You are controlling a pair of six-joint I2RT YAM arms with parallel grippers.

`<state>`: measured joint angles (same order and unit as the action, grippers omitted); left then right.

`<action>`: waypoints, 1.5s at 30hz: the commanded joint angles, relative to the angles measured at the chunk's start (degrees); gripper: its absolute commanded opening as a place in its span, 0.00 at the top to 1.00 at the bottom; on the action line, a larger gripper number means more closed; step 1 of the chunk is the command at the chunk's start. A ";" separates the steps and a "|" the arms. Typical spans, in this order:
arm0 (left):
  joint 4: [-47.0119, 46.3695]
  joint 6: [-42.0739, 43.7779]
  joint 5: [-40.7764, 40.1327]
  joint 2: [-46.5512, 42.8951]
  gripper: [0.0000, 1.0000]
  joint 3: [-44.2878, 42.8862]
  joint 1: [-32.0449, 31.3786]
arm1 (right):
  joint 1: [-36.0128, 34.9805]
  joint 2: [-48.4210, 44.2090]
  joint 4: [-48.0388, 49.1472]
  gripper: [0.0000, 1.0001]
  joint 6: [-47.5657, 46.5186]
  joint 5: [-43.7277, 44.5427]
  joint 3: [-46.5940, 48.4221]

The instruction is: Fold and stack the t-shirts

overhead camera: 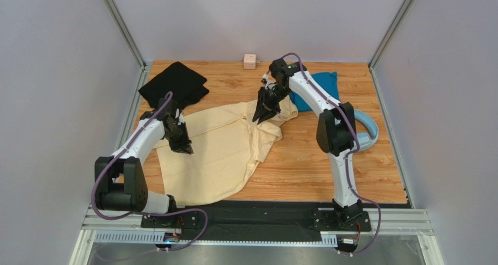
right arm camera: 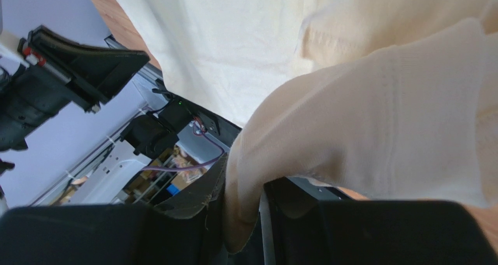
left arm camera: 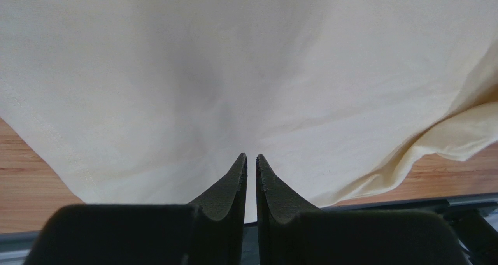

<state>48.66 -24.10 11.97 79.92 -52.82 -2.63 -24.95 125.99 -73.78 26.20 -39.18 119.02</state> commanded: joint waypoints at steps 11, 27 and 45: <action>3.10 1.69 -0.36 0.76 0.84 -2.99 -0.18 | -3.18 10.34 11.56 0.55 4.40 -0.92 8.25; 2.40 1.86 1.65 6.12 0.85 -6.15 -0.27 | -3.17 -10.95 3.02 0.51 -9.41 45.32 -15.21; 2.66 2.30 0.25 5.42 0.85 -4.23 -0.27 | -5.46 -7.70 3.99 0.48 -11.08 43.49 -16.45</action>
<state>51.27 -22.65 12.45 86.37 -57.67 -2.66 -29.23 117.60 -70.57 15.99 4.60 101.73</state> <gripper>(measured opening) 0.153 0.513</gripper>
